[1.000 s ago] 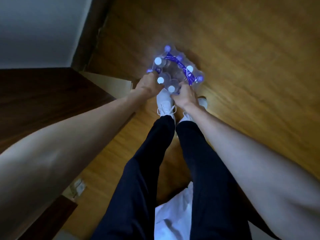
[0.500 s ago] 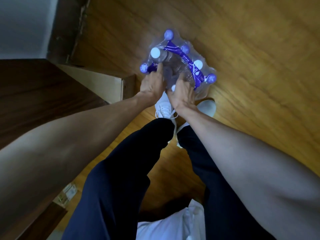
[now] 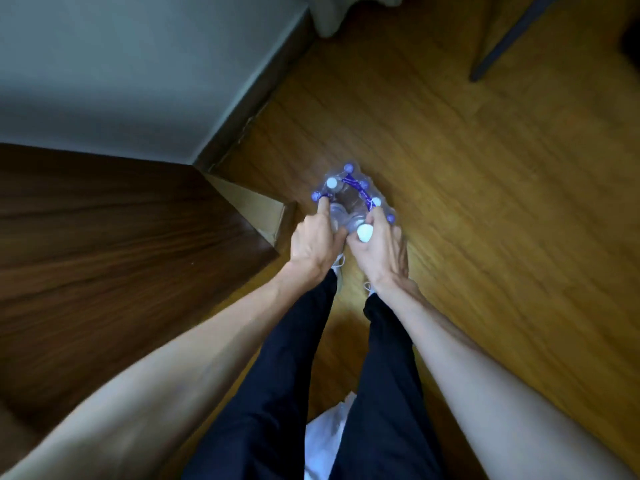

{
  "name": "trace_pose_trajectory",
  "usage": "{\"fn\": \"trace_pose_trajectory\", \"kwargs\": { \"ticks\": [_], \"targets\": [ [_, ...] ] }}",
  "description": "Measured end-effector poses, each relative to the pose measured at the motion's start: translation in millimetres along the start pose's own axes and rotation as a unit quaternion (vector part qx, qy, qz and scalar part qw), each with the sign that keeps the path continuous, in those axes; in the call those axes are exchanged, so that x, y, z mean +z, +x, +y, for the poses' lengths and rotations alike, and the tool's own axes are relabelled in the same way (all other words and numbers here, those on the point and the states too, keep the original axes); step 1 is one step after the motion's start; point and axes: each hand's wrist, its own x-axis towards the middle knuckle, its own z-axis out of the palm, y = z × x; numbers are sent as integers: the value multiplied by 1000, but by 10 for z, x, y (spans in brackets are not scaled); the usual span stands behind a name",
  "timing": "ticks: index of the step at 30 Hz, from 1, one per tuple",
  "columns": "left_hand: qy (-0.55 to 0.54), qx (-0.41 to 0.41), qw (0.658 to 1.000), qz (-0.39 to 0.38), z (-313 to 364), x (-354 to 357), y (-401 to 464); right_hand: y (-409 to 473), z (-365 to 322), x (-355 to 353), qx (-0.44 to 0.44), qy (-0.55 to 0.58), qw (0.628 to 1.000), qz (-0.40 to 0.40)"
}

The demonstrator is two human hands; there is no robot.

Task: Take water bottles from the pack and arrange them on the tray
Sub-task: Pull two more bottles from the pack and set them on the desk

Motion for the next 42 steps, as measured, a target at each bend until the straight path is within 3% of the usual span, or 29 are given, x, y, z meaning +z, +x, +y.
{"fn": "trace_pose_trajectory", "kwargs": {
  "ticks": [5,10,16,21,28,33,42],
  "targets": [
    [-96,-37,993,64,376,-887,-1068,-936,-595,-1000,-89,-22,996,10],
    [-149,-1,978,146,597,-1667,-2084,-1831,-1110,-1862,-179,-26,982,47],
    [-195,27,956,217,530,-2333,-3026,-2545,-1748,-2471,-305,-48,949,70],
    [-215,-23,931,295,254,-2900,-3552,-3111,-2317,-2652,-411,-92,906,52],
    [-221,-80,894,382,-552,-3388,-4277,-3882,-3064,-2326,-517,-115,848,2],
    [-248,-112,855,441,-1271,-3448,-4849,-4423,-3466,-1698,-562,-140,815,-18],
    [-287,-203,810,470,-2764,-3303,-5695,-5417,-3974,-336,-617,-156,764,-104]
  ]
}}
